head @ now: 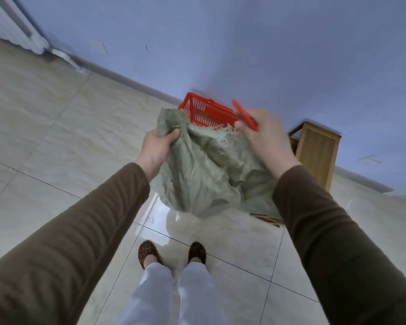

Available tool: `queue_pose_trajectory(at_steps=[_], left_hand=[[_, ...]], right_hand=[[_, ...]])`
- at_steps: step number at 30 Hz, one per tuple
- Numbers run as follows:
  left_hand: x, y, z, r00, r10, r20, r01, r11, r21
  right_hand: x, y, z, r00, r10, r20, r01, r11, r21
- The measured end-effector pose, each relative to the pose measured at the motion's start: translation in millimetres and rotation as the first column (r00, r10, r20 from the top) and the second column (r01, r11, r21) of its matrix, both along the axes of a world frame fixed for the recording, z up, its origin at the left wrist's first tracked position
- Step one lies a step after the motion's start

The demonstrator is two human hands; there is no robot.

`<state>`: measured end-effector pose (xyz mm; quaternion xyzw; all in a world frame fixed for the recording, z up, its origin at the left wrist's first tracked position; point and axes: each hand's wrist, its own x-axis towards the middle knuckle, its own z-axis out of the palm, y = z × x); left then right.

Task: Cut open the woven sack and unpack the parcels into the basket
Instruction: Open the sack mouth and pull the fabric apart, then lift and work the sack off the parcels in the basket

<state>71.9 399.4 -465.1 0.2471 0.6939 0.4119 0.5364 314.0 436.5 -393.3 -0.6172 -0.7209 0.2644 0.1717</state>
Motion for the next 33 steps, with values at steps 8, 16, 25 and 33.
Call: queue_pose_trajectory(at_steps=[8,16,25,33], left_hand=[[0.0,-3.9,38.8,0.916,0.198,0.348,-0.145,0.974,-0.171],[42.9,-14.1,109.6,0.854,-0.02,0.52,0.097,0.988,-0.121],[9.0,-39.8,180.5,0.773,-0.427,0.469,0.381,0.904,0.194],[55.0,-45.6,201.9,0.874,-0.461,0.152,0.396,0.858,0.327]], right_hand=[[64.3,-80.2,10.2,0.826,-0.28,-0.489,-0.032,0.843,-0.536],[-30.2,-94.3,15.2,0.883,-0.253,-0.395,0.052,0.89,-0.454],[-37.3,-36.2,110.5,0.379,-0.655,-0.653,-0.062,0.686,-0.725],[-66.1,-22.8,175.4,0.459,-0.573,-0.679,-0.275,0.635,-0.722]])
